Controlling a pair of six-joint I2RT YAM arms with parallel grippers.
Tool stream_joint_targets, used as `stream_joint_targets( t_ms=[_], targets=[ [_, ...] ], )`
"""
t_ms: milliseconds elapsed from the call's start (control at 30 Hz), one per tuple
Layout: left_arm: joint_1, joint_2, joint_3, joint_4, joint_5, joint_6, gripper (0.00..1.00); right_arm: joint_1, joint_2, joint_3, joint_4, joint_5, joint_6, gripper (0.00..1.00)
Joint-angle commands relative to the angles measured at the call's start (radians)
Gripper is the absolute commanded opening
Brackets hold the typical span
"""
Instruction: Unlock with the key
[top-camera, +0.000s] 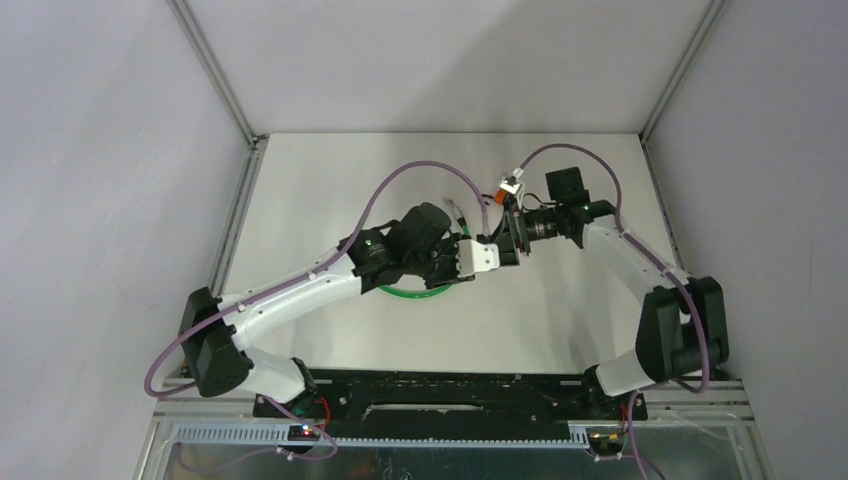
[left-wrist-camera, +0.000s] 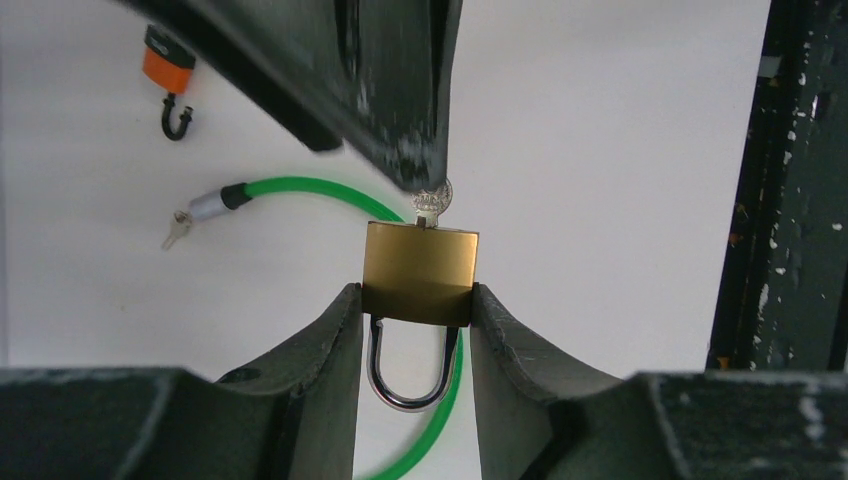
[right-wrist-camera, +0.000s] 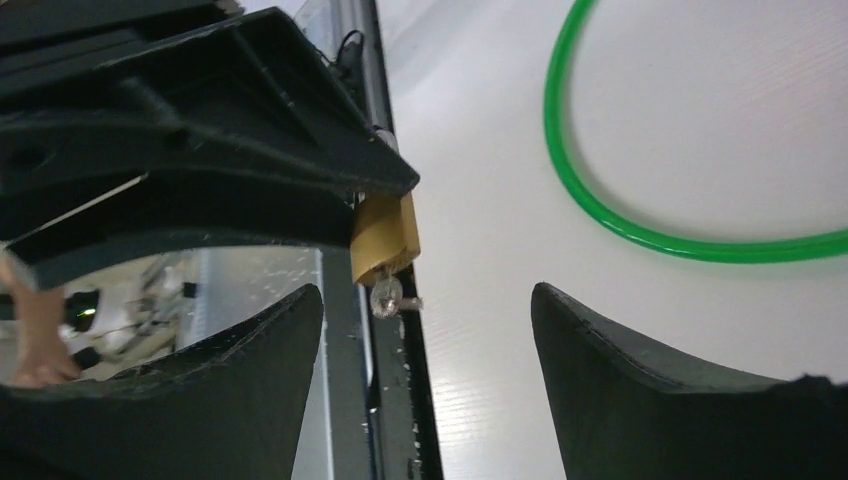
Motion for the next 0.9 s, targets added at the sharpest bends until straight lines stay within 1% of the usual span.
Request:
stream_joint_targets(
  t_ms=[0, 200, 333, 567, 667, 733, 867],
  targets=[
    [-0.039, 0.008, -0.014, 0.093, -0.100, 0.013, 0.00, 0.030, 0.095, 0.061, -0.010, -0.140, 0.007, 0.78],
    [-0.057, 0.037, -0.013, 0.090, -0.133, 0.013, 0.00, 0.061, 0.155, 0.065, 0.024, -0.190, 0.009, 0.72],
    [-0.058, 0.041, -0.019, 0.102, -0.157, 0.006, 0.00, 0.076, 0.196, 0.066, 0.035, -0.216, 0.022, 0.59],
    [-0.059, 0.047, -0.029, 0.115, -0.173, 0.002, 0.00, 0.093, 0.267, 0.097, 0.006, -0.267, 0.009, 0.42],
    [-0.060, 0.050, -0.031, 0.116, -0.173, 0.001, 0.00, 0.098, 0.276, 0.112, -0.024, -0.276, -0.015, 0.32],
    [-0.060, 0.051, -0.032, 0.116, -0.170, -0.001, 0.00, 0.100, 0.277, 0.116, -0.026, -0.287, -0.018, 0.23],
    [-0.064, 0.054, -0.033, 0.104, -0.167, -0.003, 0.00, 0.097, 0.273, 0.117, -0.054, -0.298, -0.052, 0.14]
  ],
)
